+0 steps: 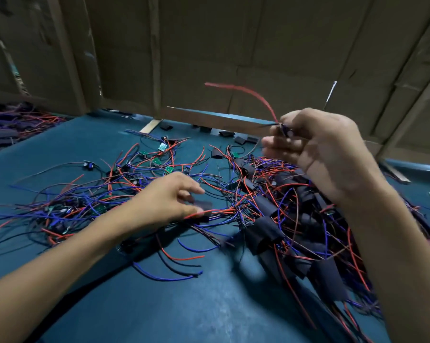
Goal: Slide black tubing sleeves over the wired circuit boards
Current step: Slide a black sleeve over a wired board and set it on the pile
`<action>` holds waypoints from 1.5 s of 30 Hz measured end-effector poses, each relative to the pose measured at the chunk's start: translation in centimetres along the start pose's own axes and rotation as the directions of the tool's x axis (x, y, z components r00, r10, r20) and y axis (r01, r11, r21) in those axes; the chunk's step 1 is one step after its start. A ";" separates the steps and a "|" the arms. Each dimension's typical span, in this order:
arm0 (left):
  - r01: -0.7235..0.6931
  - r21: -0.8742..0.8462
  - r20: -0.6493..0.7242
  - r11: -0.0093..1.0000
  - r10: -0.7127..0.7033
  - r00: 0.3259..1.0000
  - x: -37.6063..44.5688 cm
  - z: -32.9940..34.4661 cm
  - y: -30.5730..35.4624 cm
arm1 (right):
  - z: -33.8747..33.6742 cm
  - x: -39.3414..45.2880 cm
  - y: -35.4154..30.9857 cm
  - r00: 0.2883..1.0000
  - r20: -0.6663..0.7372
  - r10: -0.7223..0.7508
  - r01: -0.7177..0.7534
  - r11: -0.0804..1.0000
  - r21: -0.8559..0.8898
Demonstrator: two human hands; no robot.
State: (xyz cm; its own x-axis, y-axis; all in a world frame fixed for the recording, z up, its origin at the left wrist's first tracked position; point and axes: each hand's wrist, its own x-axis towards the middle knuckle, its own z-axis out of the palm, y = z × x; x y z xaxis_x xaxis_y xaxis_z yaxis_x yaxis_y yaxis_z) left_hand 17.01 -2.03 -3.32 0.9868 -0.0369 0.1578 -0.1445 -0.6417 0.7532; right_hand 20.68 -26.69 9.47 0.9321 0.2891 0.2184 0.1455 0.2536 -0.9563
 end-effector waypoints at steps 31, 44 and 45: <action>-0.390 0.750 0.260 0.535 0.303 0.917 -1.4 0.7 1.0 | -0.4 -0.5 -0.3 0.941 0.228 0.252 -0.237 0.967 -0.093; -0.322 0.823 0.259 0.468 0.196 0.946 -0.9 0.4 0.8 | 1.4 0.3 7.4 0.992 0.112 -0.063 0.126 0.279 -0.952; -0.342 0.816 0.276 0.466 0.206 0.939 -0.9 0.4 0.8 | 1.5 0.2 7.5 0.988 0.145 -0.061 0.157 0.282 -0.946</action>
State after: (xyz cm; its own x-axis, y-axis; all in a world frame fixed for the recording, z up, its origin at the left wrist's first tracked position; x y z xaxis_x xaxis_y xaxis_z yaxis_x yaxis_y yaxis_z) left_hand 16.02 -2.80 -3.09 0.9170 -0.3783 0.1266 -0.3451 -0.9115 -0.2239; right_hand 21.51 -23.33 2.59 0.8633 0.4042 0.3021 0.5012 -0.7568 -0.4196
